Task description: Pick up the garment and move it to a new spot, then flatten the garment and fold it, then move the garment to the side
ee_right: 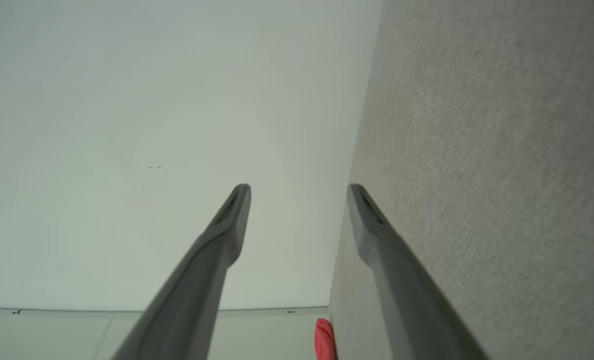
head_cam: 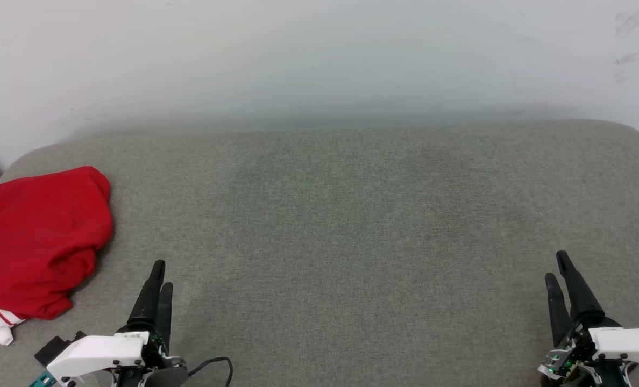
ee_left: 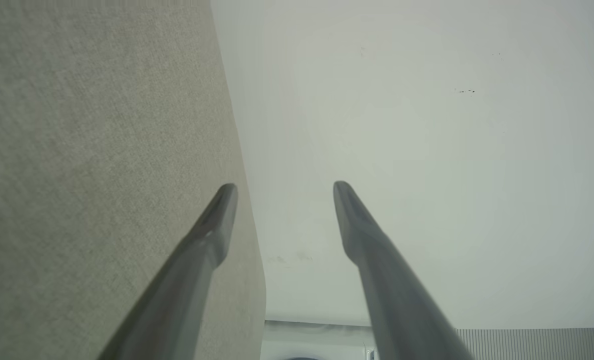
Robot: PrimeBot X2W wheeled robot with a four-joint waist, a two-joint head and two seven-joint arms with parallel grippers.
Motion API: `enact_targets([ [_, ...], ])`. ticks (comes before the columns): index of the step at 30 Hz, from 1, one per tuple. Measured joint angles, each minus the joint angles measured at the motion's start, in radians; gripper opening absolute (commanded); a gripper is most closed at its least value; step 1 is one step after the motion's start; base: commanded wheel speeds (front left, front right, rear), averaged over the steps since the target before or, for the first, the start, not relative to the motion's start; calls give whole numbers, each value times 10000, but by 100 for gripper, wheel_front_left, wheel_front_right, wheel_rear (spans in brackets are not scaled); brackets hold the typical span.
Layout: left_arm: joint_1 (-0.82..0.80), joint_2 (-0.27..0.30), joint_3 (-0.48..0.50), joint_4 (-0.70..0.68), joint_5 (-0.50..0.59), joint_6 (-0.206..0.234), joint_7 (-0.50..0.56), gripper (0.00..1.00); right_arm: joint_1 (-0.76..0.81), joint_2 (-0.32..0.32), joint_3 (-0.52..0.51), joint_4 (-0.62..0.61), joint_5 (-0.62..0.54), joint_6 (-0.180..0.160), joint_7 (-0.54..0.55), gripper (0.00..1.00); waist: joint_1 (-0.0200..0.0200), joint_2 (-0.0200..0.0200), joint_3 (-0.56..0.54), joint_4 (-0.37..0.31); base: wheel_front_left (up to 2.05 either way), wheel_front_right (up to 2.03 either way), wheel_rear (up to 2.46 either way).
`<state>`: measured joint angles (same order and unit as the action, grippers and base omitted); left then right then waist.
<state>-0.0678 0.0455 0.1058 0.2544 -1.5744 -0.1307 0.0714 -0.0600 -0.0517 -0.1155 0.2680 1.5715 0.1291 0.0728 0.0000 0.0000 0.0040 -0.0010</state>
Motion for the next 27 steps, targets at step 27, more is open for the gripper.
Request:
enact_targets([
  [27, 180, 6, -558, -1628, 5860, 1450, -1116, 100, 439, 12, 134, -2034, -6295, 0, -1110, 100, 0, 0, 9, -17, 0, 0, 0],
])
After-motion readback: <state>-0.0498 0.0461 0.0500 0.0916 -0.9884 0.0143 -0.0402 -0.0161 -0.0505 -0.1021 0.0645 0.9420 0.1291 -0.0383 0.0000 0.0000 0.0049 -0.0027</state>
